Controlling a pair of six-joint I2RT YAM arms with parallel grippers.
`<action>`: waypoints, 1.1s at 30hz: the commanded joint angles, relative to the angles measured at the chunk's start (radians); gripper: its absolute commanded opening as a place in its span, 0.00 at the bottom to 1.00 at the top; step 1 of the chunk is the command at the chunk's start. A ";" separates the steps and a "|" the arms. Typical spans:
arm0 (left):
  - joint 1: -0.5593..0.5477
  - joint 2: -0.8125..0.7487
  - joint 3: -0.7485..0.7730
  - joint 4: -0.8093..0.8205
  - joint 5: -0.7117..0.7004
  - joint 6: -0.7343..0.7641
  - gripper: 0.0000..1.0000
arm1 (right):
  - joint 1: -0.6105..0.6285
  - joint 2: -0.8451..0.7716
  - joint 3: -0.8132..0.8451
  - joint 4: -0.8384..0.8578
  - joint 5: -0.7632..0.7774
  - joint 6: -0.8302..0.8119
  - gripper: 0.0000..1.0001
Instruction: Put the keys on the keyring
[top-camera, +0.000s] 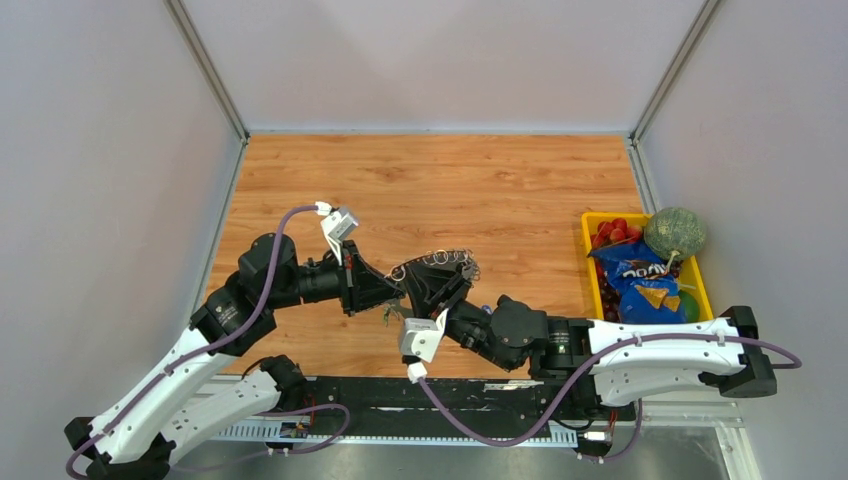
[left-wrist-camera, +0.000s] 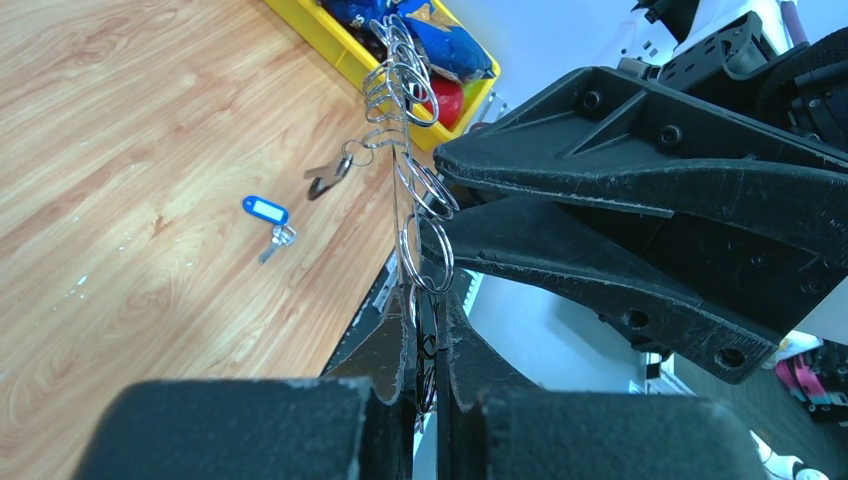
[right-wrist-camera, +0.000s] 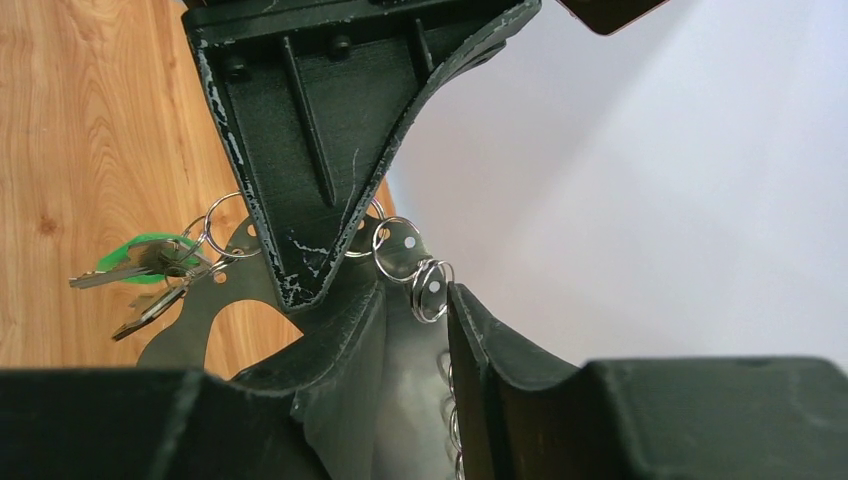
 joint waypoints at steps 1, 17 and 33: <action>0.000 -0.022 0.033 0.074 0.041 0.018 0.00 | 0.005 0.013 0.041 0.049 0.035 -0.022 0.34; 0.000 -0.061 0.005 0.123 0.119 0.035 0.00 | 0.006 0.020 0.057 0.050 0.076 -0.022 0.18; 0.000 -0.060 -0.039 0.158 0.138 0.057 0.00 | 0.005 -0.030 0.051 0.045 0.039 0.105 0.00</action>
